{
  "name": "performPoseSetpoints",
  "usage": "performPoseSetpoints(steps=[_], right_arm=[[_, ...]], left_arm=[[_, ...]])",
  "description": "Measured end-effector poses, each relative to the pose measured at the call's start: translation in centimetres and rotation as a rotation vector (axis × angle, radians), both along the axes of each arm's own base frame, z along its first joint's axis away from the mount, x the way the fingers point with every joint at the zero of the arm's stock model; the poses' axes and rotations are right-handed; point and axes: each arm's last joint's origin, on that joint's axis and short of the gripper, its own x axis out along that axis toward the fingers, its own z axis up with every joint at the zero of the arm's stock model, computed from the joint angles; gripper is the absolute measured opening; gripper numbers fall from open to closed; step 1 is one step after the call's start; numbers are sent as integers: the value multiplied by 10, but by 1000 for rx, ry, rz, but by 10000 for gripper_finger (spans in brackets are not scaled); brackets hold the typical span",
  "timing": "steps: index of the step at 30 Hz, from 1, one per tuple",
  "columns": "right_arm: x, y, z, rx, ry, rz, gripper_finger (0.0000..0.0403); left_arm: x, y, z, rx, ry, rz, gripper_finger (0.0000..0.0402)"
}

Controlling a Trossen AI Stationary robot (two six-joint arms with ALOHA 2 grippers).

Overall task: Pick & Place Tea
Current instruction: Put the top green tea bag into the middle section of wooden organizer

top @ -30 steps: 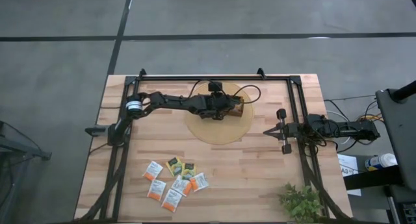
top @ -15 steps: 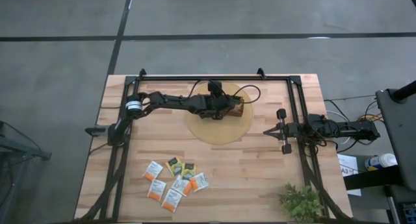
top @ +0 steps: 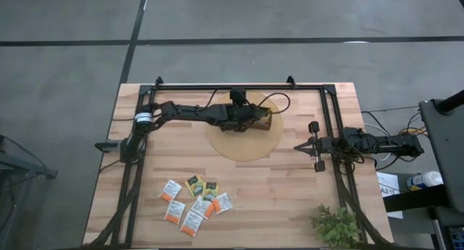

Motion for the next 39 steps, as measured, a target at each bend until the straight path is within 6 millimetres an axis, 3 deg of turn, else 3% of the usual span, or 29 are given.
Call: performPoseSetpoints(steps=[5, 9, 18, 31, 39], right_arm=[[0, 0, 0, 0, 0, -1, 9], [0, 0, 0, 0, 0, 0, 9], [0, 0, 0, 0, 0, 0, 9], [0, 0, 0, 0, 0, 0, 9], [0, 0, 0, 0, 0, 0, 9]], left_arm=[[-7, -12, 27, -183, -96, -135, 186], [-9, -14, 29, -270, -97, -190, 173], [-10, -7, 29, -379, -94, -248, 11], [-12, 21, 16, -443, -83, -240, 0], [-12, 19, 9, -537, -74, -299, 0]])
